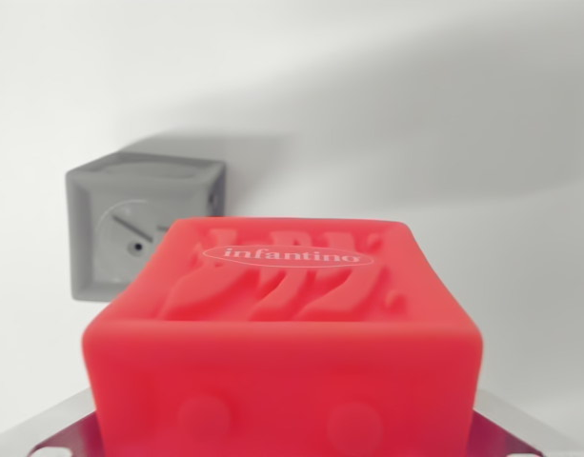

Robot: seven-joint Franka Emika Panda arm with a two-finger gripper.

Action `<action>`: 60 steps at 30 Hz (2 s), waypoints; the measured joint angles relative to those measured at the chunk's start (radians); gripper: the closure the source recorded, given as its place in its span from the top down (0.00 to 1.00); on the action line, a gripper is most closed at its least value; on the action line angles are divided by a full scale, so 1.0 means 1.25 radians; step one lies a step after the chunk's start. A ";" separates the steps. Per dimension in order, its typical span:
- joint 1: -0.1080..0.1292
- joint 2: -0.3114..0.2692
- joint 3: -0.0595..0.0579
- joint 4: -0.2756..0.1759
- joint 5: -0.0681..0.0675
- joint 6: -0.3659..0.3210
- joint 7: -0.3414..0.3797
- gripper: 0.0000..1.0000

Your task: Destack cube

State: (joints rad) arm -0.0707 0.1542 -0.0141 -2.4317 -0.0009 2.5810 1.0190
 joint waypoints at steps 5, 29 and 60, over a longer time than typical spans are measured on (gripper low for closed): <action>-0.011 -0.001 -0.005 -0.005 0.002 0.004 -0.018 0.00; -0.064 -0.002 -0.030 -0.022 0.009 0.020 -0.111 0.00; -0.135 0.005 -0.059 -0.026 0.019 0.031 -0.232 0.00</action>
State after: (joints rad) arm -0.2391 0.1600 -0.0877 -2.4644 0.0228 2.6202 0.7288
